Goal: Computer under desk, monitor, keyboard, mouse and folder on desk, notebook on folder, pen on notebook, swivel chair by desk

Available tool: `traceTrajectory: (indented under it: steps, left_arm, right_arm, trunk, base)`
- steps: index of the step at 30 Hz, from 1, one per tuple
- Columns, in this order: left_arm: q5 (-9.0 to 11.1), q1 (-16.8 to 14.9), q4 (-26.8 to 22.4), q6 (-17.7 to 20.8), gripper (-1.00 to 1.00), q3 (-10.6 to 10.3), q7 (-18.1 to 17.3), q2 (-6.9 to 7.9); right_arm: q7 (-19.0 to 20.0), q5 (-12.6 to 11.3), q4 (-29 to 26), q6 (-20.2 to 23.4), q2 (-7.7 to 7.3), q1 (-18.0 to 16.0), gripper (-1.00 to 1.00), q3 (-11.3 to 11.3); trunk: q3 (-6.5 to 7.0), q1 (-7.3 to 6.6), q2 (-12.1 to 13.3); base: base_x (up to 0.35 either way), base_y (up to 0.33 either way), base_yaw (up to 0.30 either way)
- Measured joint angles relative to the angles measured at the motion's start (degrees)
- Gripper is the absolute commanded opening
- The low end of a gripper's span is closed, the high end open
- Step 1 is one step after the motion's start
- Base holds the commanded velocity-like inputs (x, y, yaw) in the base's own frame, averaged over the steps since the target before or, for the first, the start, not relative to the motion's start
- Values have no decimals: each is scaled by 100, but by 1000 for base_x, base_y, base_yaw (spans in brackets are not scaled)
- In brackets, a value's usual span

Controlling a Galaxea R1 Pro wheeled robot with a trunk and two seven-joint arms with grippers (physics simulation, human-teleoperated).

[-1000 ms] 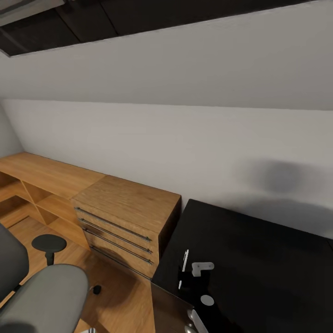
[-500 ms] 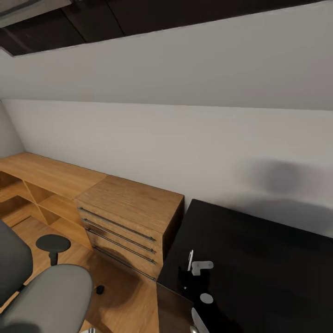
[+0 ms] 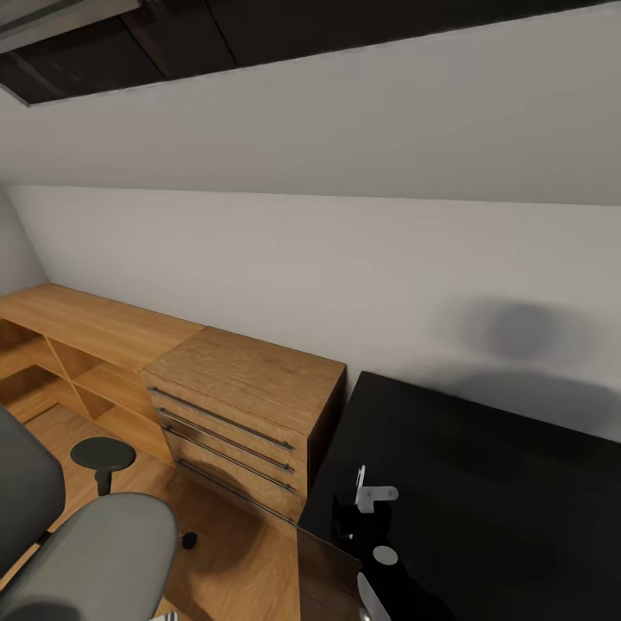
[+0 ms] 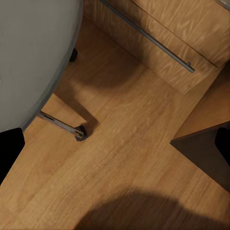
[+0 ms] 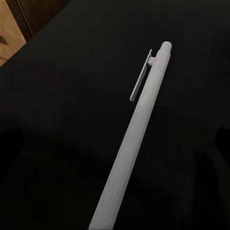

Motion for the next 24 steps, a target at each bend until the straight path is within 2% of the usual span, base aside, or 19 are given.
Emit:
traceTrajectory:
  steps: [6, 12, 24]
  left_arm:
    - [0, 0, 0, 0, 100, 0, 0, 0]
    - [0, -1, 1, 0, 100, 0, 0, 0]
    - [0, 1, 1, 0, 100, 0, 0, 0]
  right_arm:
    - [-9, 0, 96, 8, 3, -53, 100, -3]
    - [1, 13, 524, -26, 27, -324, 100, 0]
    - [-1, 5, 576, -14, 36, -374, 100, -2]
  trunk:
    - [0, 0, 0]
    - [1, -1, -1]
    - [1, -1, -1]
  base:
    - [0, 0, 0]
    - [0, 0, 0]
    - [0, 0, 0]
